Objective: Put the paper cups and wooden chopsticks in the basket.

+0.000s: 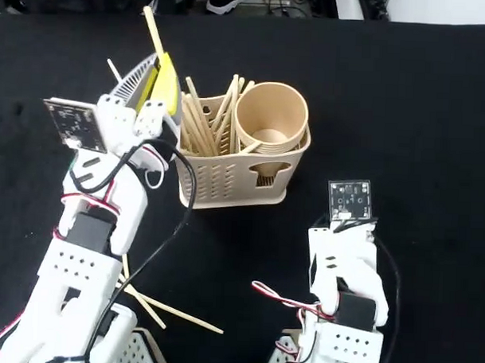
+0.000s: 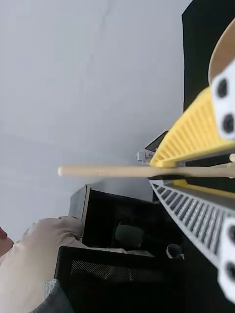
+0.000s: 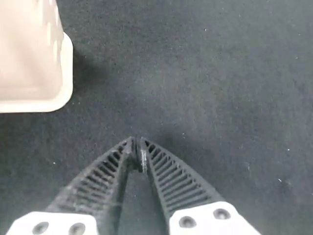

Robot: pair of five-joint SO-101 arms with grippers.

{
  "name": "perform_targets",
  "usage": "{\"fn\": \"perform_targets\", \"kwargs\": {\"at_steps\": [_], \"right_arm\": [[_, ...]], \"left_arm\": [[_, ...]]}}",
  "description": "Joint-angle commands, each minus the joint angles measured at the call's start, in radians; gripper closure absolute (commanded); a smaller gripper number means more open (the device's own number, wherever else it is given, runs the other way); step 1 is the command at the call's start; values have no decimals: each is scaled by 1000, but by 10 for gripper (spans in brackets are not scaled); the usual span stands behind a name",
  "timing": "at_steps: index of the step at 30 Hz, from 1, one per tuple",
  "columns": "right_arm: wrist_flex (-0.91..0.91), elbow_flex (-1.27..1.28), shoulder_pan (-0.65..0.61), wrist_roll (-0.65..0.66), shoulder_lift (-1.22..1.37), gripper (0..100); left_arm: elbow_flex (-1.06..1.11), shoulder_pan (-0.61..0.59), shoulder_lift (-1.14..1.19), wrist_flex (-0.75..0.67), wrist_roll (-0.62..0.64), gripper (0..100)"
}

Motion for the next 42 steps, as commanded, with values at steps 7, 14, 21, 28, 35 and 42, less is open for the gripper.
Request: {"fn": "perform_targets", "kwargs": {"at_steps": [7,14,21,28,35,42], "right_arm": [[3,1,-12,5,-73,984],[3,2,-12,5,-73,984],[3,2,-12,5,-73,984],[3,2,-12,5,-73,984],[5,2,-12,5,-73,984],[5,2,-12,5,-71,984]], "left_arm": [[-274,-15,14,471,97,755],[-785,-239,209,973,201,755],[-1205,-332,747,1171,273,755],[-1724,-354,1335,1387,275,755],[-2236,-364,1847,1502,270,761],[-2571,-386,2176,1504,273,786]]}}
